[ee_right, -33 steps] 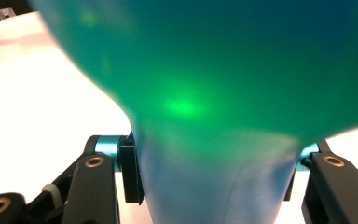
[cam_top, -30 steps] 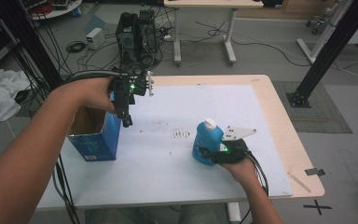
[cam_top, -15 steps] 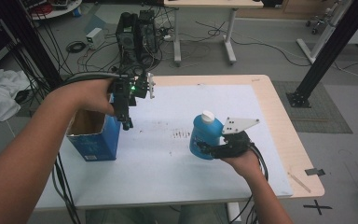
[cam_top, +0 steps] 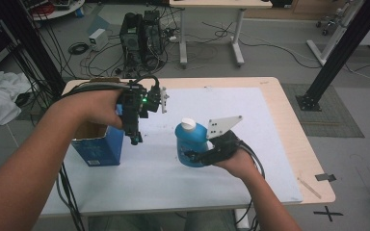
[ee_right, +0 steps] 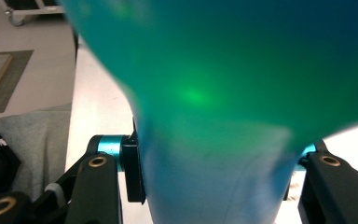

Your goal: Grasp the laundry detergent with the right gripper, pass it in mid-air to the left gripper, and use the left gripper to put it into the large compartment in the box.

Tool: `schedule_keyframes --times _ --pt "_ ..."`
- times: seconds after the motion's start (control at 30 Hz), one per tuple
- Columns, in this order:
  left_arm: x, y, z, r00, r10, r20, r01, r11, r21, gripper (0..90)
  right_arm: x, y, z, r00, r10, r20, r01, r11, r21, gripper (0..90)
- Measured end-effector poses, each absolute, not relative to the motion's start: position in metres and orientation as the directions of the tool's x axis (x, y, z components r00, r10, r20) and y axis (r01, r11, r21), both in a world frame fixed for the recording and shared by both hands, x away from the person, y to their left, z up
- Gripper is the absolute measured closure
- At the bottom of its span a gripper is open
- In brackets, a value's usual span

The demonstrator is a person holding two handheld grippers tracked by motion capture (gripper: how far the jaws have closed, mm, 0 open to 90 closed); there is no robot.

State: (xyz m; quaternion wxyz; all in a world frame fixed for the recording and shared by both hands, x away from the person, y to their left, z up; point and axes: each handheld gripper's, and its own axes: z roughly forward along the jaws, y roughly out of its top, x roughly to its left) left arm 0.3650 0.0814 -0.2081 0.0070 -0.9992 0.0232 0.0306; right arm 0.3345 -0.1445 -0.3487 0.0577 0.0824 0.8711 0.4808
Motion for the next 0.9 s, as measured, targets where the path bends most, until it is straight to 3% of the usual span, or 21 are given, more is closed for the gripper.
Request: schedule_keyframes --times 0.53,0.9 --pt "0.346 0.059 -0.214 0.995 -0.080 -0.064 -0.081 -0.997 -0.016 15.3 0.337 -0.095 -0.364 -0.996 0.073 -0.045 -0.002 0.509 0.861 44.9" --pt "0.342 0.057 -0.223 0.994 -0.086 -0.069 -0.087 -0.996 -0.010 15.3 0.333 -0.072 -0.360 -0.998 0.053 -0.018 0.011 0.513 0.859 45.0"
